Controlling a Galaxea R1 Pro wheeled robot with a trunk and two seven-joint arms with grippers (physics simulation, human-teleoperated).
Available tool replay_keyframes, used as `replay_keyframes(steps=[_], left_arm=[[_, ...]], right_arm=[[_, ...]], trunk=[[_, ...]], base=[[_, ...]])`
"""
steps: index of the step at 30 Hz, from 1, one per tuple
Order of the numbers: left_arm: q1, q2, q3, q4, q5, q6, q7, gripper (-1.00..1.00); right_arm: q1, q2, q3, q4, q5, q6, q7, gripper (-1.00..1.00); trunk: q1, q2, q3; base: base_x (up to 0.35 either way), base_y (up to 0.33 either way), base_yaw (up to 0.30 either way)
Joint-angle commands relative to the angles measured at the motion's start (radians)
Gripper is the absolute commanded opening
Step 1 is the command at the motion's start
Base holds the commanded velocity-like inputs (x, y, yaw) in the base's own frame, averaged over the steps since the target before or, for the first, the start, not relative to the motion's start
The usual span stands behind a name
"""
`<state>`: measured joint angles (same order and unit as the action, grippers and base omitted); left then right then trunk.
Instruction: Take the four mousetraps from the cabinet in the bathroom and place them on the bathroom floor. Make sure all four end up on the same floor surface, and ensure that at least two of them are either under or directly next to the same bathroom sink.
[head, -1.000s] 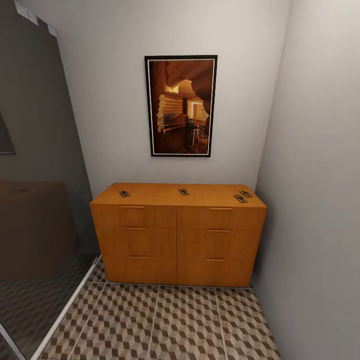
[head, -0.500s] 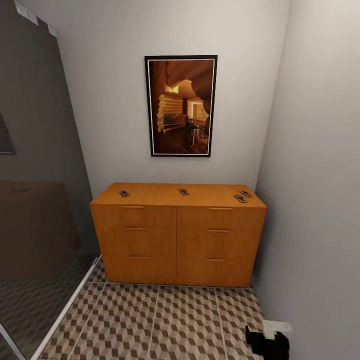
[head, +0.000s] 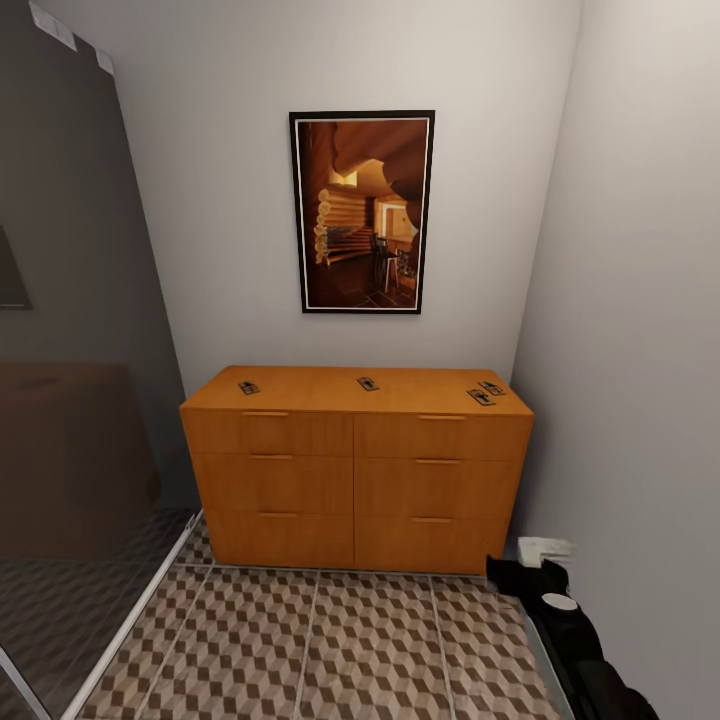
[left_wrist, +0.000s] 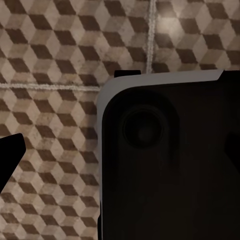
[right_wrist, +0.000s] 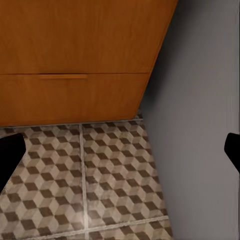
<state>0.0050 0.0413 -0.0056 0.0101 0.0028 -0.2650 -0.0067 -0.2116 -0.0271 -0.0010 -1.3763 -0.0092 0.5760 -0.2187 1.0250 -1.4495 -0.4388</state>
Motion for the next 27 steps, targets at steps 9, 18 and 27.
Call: replay_keyframes(steps=[9, 18, 27], left_arm=[[0.000, 0.000, 0.000, 0.002, 0.000, -0.005, 0.000, 1.00], [0.000, 0.001, 0.000, 0.001, 0.000, -0.005, 0.000, 1.00], [0.000, 0.002, 0.000, 0.001, 0.000, -0.003, 0.001, 1.00]], right_arm=[[-0.181, -0.003, 0.001, -0.052, 0.000, 0.150, -0.017, 1.00], [-0.426, -0.004, 0.001, -0.060, 0.000, 0.338, -0.018, 1.00], [-0.533, -0.003, 0.004, -0.049, -0.002, 0.392, -0.016, 1.00]], trunk=[[0.000, -0.001, -0.001], [0.000, -0.001, -0.001], [0.000, -0.001, -0.001]], base=[[0.000, 0.000, 0.000], [0.000, 0.000, 0.000], [0.048, 0.000, 0.000]])
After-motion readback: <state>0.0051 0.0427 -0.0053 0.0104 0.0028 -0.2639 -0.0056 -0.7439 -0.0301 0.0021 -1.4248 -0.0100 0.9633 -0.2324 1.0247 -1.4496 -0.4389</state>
